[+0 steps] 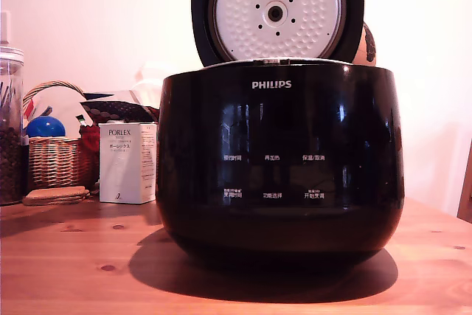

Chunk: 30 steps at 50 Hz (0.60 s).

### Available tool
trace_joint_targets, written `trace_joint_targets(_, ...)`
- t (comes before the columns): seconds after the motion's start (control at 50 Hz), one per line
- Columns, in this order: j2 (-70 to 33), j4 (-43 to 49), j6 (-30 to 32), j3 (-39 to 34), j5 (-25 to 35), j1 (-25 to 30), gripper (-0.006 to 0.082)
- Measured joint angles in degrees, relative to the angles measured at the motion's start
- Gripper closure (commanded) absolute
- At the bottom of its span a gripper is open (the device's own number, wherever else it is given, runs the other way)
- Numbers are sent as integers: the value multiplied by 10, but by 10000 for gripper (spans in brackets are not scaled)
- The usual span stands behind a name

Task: Close the rice cooker by pressing the lid down with medium force

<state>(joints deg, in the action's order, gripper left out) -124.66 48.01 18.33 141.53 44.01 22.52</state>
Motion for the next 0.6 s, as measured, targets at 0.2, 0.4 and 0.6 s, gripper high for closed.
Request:
trace_joint_targets(0.2,0,19,0,0,5,0,791)
trace_joint_targets(0.4,0,32,0,0,5,0,791)
trace_joint_targets(0.6,0,33,2,0,5,0,791)
